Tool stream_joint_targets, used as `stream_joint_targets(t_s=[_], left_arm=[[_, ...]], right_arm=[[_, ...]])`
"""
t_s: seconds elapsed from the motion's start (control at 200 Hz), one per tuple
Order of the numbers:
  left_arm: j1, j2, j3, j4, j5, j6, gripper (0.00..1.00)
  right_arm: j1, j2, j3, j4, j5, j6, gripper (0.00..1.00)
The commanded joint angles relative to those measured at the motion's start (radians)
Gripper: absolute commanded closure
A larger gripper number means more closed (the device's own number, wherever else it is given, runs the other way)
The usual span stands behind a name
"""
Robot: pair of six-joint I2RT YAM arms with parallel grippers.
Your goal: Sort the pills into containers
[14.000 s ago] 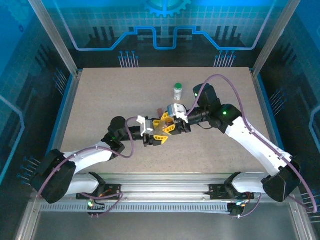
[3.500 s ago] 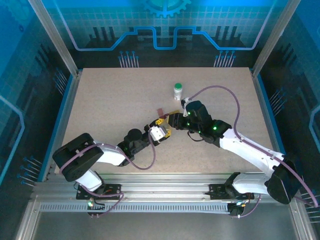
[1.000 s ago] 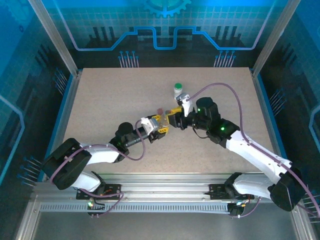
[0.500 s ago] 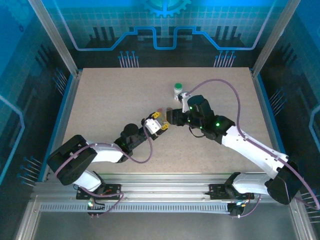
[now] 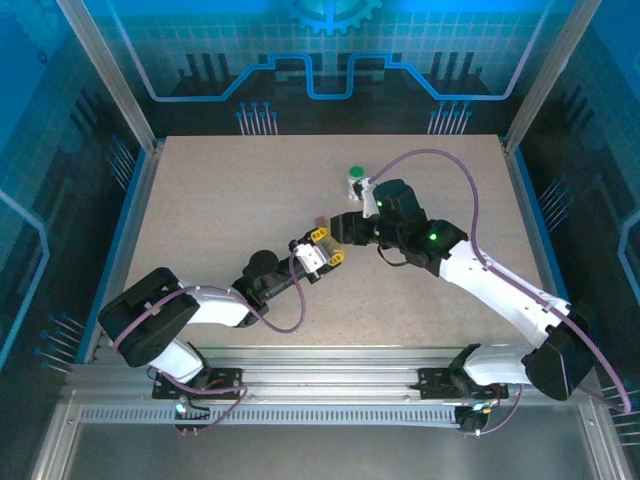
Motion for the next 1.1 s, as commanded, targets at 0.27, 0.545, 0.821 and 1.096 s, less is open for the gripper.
stream_joint_targets(t_s=[0.27,0.545,0.821,1.096], left_arm=[[-0.006,0.004,0.049,0.089,-0.057,0.007,1.0],[-0.005,0.053,0.047,0.182,-0.071,-0.038,0.01],[-0.004,0.009,0.031,0.165,-0.079,-0.067,0.01],[0.07,-0.216,0.09,-0.332,-0.309,-0.34,0.01]], right_arm=[[-0.01,-0.011,-0.04,-0.024,-0.006,0.029,0.8],[-0.038,-0.058,-0.055,0.014,0.062,0.034,0.95],[-0.207,-0.014,0.016,-0.033,0.199,-0.126,0.97],[-0.431,0.322,0.208,-0.032,0.268,-0.31,0.96]])
